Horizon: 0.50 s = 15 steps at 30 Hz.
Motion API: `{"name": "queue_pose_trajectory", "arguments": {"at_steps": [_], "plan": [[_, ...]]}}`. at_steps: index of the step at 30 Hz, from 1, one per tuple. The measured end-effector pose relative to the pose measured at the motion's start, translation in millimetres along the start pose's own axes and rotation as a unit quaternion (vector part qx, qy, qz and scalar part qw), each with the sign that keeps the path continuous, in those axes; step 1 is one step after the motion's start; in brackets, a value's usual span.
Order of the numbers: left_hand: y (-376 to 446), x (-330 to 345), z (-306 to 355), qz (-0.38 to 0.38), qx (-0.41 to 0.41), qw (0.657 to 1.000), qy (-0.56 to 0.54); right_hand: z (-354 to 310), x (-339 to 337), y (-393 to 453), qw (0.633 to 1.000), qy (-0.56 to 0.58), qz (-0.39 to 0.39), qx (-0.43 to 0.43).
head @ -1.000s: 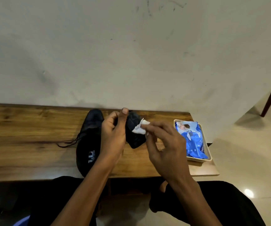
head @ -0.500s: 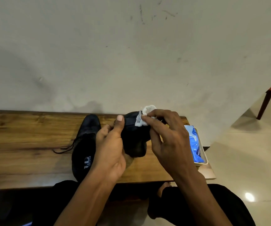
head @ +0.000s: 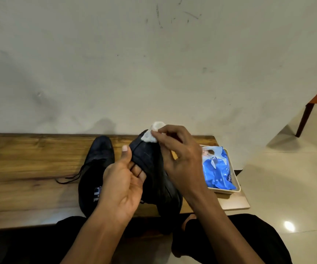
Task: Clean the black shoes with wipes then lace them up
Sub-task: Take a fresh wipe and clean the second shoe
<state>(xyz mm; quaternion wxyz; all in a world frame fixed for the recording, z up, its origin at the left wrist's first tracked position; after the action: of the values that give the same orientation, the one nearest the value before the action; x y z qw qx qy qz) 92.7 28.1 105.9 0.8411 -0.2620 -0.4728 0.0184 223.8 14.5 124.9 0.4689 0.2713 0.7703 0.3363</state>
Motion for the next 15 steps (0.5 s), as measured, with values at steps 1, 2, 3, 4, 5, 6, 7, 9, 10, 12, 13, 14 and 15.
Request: {"name": "queue_pose_trajectory", "arguments": {"at_steps": [1, 2, 3, 4, 5, 6, 7, 9, 10, 12, 13, 14, 15], "plan": [[1, 0, 1, 0.001, -0.001, 1.0, -0.01, 0, 5, -2, 1.0, -0.013, -0.006, -0.013], [2, -1, 3, 0.005, -0.001, 1.0, -0.022, 2, 7, -7, 0.999, -0.024, -0.009, -0.019], [3, -1, 5, 0.011, -0.001, 0.999, -0.034, 6, 10, -13, 0.999, -0.031, -0.012, -0.019], [5, -2, 8, 0.017, 0.001, 0.999, -0.043, 10, 11, -22, 0.999, -0.035, -0.019, -0.014], [7, -3, 10, 0.023, 0.001, 0.999, -0.048, 15, 12, -32, 0.999, -0.037, -0.031, -0.005], [8, -4, 12, 0.029, 0.0, 0.998, -0.051, 21, 14, -44, 0.998, -0.038, -0.05, 0.004], [11, -6, 15, 0.036, -0.002, 0.998, -0.055, 26, 16, -56, 0.997, -0.039, -0.072, 0.011], [15, -11, 19, 0.048, -0.005, 0.997, -0.065, 37, 21, -77, 0.993, -0.032, -0.106, 0.032], [17, -13, 21, 0.054, -0.005, 0.996, -0.07, 42, 23, -85, 0.992, -0.027, -0.114, 0.046], [21, -15, 21, 0.059, -0.004, 0.996, -0.072, 50, 22, -96, 0.99, -0.029, -0.118, 0.067], [22, -16, 22, 0.061, -0.003, 0.996, -0.07, 53, 20, -100, 0.99, -0.034, -0.117, 0.071], [23, -18, 22, 0.064, 0.0, 0.996, -0.069, 54, 17, -103, 0.99, -0.038, -0.118, 0.072], [24, -19, 22, 0.068, 0.003, 0.995, -0.071, 55, 15, -107, 0.989, -0.041, -0.123, 0.068]]}}
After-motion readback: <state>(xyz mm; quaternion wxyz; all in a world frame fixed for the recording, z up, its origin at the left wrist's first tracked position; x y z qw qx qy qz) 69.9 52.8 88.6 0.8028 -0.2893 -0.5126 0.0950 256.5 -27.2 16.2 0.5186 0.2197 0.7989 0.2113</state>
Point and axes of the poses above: each hand's wrist, its own y-axis towards the middle knuckle, its own x-axis out of the palm, z = x × y, the point moved 3 cm from there along y, towards the middle knuckle, and after that the axes turned 10 degrees about -y, right-handed, at the moved point
